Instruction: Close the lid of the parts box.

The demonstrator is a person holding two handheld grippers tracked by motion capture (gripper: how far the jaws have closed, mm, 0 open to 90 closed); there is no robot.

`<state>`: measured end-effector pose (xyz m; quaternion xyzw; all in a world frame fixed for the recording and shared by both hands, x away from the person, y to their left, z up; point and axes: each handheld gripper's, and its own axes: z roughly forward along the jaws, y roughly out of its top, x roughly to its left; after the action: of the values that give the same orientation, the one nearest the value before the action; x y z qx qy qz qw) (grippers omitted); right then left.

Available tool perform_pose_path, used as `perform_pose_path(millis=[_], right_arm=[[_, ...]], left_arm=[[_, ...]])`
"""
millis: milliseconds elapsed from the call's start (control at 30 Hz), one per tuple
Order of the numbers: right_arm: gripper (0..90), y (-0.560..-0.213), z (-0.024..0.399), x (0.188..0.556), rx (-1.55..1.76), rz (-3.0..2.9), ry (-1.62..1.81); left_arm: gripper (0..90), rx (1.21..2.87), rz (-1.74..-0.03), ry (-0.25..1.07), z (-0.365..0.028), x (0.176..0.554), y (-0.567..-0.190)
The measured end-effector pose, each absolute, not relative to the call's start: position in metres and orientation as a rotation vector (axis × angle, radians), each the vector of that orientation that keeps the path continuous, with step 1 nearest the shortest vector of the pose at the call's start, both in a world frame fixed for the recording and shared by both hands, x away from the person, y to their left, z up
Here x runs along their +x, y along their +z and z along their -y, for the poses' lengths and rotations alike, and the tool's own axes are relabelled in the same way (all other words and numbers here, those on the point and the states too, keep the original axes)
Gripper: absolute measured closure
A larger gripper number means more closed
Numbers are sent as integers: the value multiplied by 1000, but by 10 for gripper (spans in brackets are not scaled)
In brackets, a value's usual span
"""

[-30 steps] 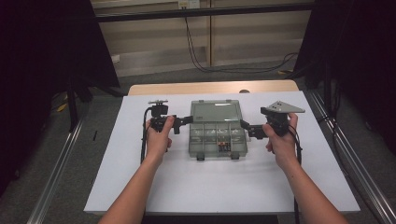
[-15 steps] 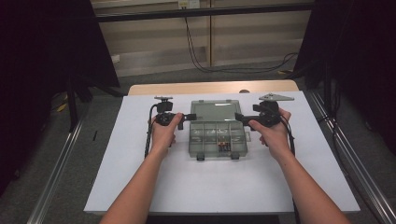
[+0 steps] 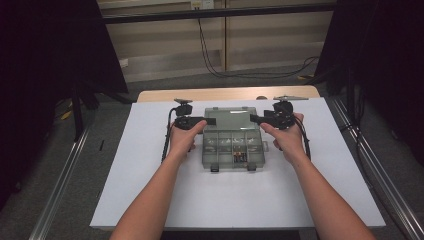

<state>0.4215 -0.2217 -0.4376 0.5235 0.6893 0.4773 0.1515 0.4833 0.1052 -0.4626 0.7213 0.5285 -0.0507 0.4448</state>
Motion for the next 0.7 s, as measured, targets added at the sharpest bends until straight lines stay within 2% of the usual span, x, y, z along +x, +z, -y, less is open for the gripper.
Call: perform_pose_path(millis=[233,700], right_arm=[[427,-444,223,433,1568,-1971,1361],[431,-464,224,442,1673,-2011,1323]], left_arm=[[252,1791,-1335,-129,-107,490,-467],[332,1790,-1362,-135,-104,493,-470]])
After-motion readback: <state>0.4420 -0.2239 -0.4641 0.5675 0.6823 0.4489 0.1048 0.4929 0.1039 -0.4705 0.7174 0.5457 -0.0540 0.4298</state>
